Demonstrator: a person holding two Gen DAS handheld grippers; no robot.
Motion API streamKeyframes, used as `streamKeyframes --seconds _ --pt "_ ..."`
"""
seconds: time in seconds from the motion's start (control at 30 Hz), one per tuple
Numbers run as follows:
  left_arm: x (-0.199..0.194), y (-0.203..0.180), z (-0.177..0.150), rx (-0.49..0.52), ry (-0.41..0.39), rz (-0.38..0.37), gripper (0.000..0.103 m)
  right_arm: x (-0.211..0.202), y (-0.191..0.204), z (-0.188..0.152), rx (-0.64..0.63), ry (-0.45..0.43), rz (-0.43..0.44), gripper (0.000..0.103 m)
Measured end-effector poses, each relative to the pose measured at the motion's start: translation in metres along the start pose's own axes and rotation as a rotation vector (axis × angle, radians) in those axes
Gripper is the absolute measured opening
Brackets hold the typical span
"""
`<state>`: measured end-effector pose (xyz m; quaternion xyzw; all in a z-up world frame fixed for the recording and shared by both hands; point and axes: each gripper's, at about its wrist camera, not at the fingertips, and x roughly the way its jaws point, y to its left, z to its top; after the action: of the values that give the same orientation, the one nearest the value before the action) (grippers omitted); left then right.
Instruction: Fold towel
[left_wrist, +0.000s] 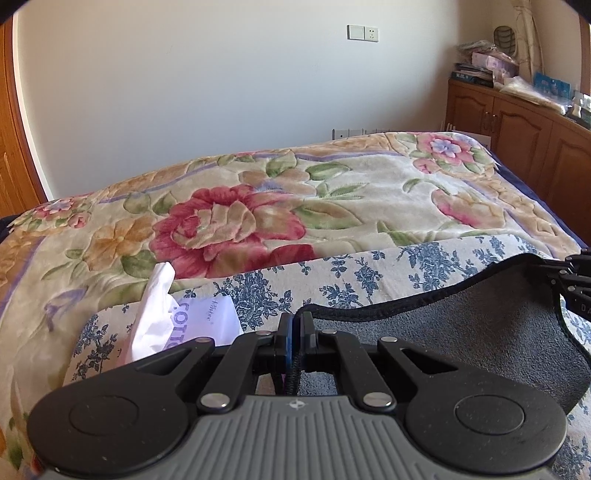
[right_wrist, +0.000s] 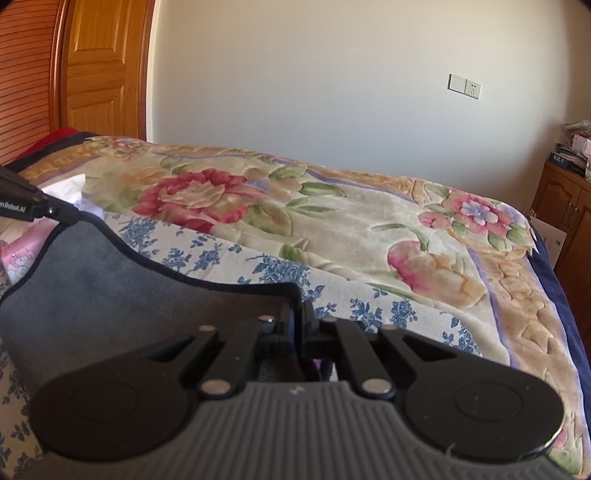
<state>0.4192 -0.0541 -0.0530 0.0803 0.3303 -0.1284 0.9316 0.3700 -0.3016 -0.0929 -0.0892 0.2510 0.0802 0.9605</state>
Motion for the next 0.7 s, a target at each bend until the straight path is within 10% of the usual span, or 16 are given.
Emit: streamKeyframes --seconds 0.7 --pt "0.028 -0.002 0.004 -0.022 0.012 0.021 0.005 0.024 -0.006 -0.004 0.012 0.039 -0.022 0.004"
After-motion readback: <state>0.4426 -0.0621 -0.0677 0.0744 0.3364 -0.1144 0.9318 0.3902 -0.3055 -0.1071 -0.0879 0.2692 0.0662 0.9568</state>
